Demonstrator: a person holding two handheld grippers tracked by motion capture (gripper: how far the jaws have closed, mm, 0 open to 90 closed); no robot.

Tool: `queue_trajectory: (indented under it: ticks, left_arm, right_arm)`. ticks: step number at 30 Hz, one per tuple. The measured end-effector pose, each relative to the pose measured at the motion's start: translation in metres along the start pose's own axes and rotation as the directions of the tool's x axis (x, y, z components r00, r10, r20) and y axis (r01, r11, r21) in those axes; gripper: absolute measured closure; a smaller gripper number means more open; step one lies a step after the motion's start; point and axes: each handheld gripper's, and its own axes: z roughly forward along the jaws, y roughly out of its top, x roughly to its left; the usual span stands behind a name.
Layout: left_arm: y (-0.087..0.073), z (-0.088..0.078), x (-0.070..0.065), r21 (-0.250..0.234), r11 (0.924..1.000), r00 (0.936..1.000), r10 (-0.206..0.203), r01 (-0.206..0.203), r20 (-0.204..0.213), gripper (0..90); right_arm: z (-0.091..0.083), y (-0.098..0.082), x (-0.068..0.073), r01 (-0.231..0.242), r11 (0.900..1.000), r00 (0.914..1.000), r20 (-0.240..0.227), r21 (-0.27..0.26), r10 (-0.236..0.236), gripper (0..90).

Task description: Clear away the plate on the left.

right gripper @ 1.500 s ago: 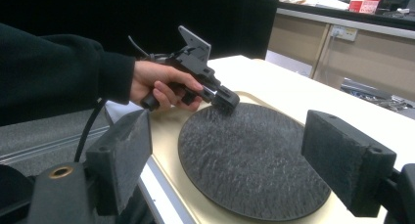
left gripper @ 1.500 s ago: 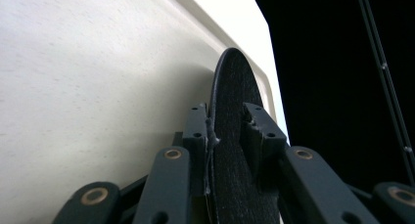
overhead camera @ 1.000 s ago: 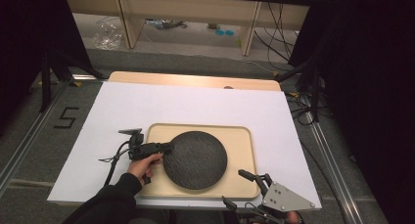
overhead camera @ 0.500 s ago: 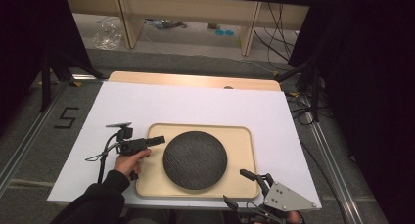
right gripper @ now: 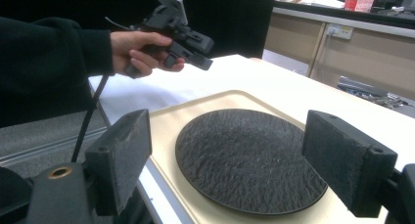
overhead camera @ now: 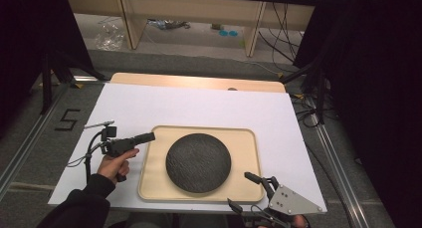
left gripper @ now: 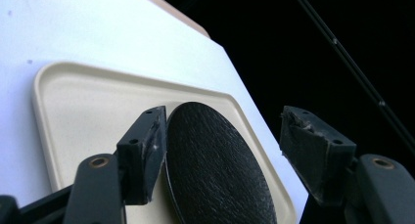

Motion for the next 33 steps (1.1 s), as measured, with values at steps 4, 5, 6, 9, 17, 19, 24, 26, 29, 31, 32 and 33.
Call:
queue_trajectory:
  ticks: [4,5,6,9,17,19,24,26,29,31,32,33]
  left_arm:
    - [0.0,-0.008,-0.006,0.0,0.9976,0.9975,0.069,-0.069,0.014,30.6]
    - [0.0,-0.01,-0.008,-0.003,0.9967,0.9966,0.081,-0.081,0.017,30.2]
    - [-0.001,-0.011,-0.009,-0.003,0.9964,0.9962,0.085,-0.085,0.018,29.6]
    - [-0.001,-0.015,-0.012,-0.005,0.9972,0.9965,0.075,-0.075,0.038,28.4]
    - [-0.005,-0.03,-0.02,0.0,0.9916,0.99,0.129,-0.129,0.057,26.2]
    - [-0.005,-0.035,-0.021,-0.01,0.9909,0.9893,0.135,-0.134,0.057,25.8]
    - [-0.005,-0.046,-0.023,-0.038,0.9851,0.9844,0.169,-0.168,0.047,25.4]
    - [-0.006,-0.05,-0.025,-0.047,0.9822,0.9815,0.184,-0.182,0.052,25.5]
    - [-0.007,-0.055,-0.028,-0.05,0.9748,0.9747,0.22,-0.218,0.041,25.2]
    - [-0.008,-0.057,-0.03,-0.049,0.9706,0.9708,0.237,-0.236,0.034,25.1]
    - [-0.008,-0.058,-0.03,-0.049,0.9691,0.9692,0.243,-0.242,0.036,25.1]
    - [-0.009,-0.059,-0.03,-0.049,0.9686,0.9689,0.246,-0.244,0.03,25.1]
  right_arm:
    - [0.0,0.0,0.0,0.001,1.0,1.0,0.003,-0.002,-0.001,19.6]
    - [-0.001,0.0,0.0,0.0,1.0,0.9999,0.011,0.012,0.0,19.6]
    - [-0.001,0.0,0.0,0.003,1.0,1.0,0.009,0.012,-0.003,19.6]
    - [-0.001,0.0,0.0,-0.001,1.0,0.9999,0.013,0.012,0.0,19.5]
    - [0.0,0.0,0.0,0.005,1.0,0.9998,0.017,0.01,-0.005,19.4]
    - [0.0,0.0,0.0,0.003,1.0,0.9999,0.017,0.009,-0.004,19.4]
    - [0.0,0.0,0.0,0.003,1.0,0.9999,0.017,0.008,-0.003,19.4]
    - [0.0,0.0,0.0,0.004,1.0,0.9998,0.018,0.011,-0.004,19.3]
    - [0.0,0.0,0.0,0.003,1.0,0.9999,0.016,0.008,-0.003,19.4]
    - [0.0,0.0,0.0,0.004,1.0,0.9998,0.018,0.01,-0.005,19.3]
    - [0.0,0.0,0.0,0.005,1.0,0.9998,0.018,0.01,-0.005,19.4]
    - [0.0,0.0,0.0,0.005,1.0,0.9998,0.017,0.01,-0.005,19.3]
